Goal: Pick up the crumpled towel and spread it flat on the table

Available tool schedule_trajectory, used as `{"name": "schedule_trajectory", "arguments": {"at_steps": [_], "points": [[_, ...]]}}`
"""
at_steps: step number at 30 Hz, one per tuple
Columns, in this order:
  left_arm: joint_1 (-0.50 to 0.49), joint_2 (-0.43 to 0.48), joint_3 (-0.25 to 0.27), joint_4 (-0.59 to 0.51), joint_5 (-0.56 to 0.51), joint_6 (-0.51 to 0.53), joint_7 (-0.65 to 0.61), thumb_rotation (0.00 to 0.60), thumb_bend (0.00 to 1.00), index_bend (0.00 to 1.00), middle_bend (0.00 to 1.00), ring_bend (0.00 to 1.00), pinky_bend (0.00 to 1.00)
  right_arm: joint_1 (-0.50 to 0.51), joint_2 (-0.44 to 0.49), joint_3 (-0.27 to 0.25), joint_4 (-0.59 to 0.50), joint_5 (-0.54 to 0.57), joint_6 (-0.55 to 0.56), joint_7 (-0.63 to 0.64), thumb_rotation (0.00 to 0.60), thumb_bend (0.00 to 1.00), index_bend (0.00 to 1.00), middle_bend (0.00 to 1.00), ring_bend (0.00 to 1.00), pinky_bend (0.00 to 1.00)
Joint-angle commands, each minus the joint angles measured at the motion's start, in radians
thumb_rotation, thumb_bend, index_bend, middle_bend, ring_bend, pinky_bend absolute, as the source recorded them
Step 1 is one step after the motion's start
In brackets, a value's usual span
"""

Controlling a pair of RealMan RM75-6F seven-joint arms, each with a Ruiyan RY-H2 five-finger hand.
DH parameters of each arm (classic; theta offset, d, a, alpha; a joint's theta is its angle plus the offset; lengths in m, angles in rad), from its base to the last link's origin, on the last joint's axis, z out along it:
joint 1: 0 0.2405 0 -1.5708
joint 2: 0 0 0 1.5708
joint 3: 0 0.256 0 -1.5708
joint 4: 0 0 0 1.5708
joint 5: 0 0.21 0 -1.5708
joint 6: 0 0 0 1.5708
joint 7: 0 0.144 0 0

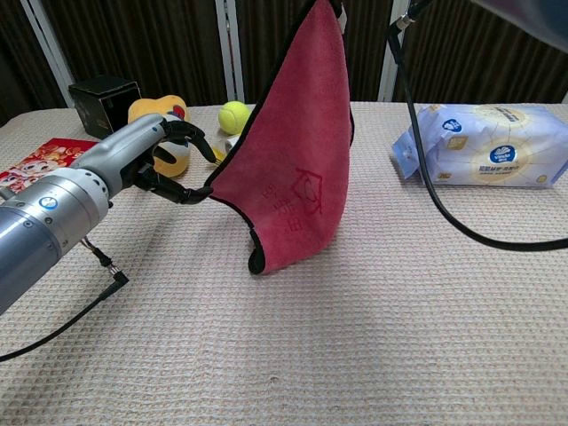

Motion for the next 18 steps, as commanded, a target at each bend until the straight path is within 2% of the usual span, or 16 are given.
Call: {"name": "schedule_trajectory", "arguments": {"at_steps": [1,9,18], "points": [[-0.022,-0.010,-0.013,0.014,-0.021,-0.014,0.020,0.600,0.27,0.41,0.11,0.10,0.19,-0.001,0.001,-0.001,-0.001,0.002,0.002,0.001,0.600,0.62,0.87,0.98,1.00,0.90],[-0.070,-0.022,-0.034,0.043,-0.065,-0.046,0.052,0.600,0.28,0.45,0.11,0.09,0.19,-0.004,0.008,-0.005,-0.006,0.003,0.005,0.011,0.600,0.62,0.87,0.98,1.00,0.90],[-0.100,-0.037,-0.027,0.071,-0.098,-0.056,0.085,0.600,0.31,0.51,0.11,0.09,0.19,-0.012,0.022,-0.007,-0.015,0.010,0.012,0.016,0.600,0.62,0.87,0.98,1.00,0.90]]}}
